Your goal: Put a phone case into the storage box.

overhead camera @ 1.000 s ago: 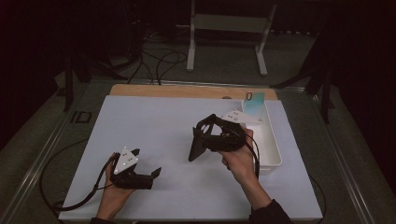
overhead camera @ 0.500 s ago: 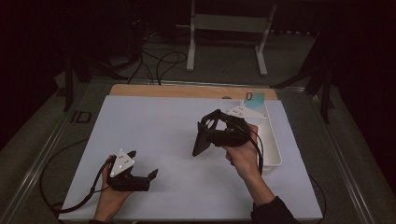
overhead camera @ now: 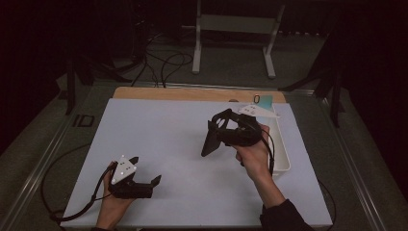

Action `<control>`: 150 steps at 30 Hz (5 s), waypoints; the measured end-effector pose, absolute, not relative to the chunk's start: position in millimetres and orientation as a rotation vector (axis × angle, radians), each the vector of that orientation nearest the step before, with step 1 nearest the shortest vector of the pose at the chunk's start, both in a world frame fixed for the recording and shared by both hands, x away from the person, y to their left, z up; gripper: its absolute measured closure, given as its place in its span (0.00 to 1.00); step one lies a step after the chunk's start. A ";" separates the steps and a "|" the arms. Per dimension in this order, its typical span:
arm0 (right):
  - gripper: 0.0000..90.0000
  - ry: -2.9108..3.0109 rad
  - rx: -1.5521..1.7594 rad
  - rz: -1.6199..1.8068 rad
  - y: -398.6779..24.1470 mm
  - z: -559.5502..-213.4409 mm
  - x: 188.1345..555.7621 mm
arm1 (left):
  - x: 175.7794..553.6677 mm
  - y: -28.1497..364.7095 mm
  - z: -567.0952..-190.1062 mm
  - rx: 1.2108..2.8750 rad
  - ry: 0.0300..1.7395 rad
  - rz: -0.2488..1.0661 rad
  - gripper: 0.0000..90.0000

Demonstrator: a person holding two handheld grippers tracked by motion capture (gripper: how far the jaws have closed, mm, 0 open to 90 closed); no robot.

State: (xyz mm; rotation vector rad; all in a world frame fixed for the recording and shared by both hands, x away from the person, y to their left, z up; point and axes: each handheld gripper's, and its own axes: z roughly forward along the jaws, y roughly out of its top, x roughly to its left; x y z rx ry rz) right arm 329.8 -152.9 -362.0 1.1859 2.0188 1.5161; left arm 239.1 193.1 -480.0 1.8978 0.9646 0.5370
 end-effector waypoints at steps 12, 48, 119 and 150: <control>0.17 1.990 1.198 1.490 -161.2 -356.6 336.5 | 236.6 197.1 -479.9 1.896 0.972 0.561 0.00; 0.17 1.896 1.281 1.464 -192.9 -342.1 358.4 | 235.1 205.9 -481.5 1.885 1.003 0.568 0.00; 0.17 1.656 1.403 1.153 -261.4 -333.7 411.6 | 235.2 209.4 -481.1 1.874 1.018 0.577 0.00; 0.16 1.621 1.534 0.984 -270.7 -377.6 440.9 | 235.8 209.1 -481.1 1.870 1.018 0.573 0.00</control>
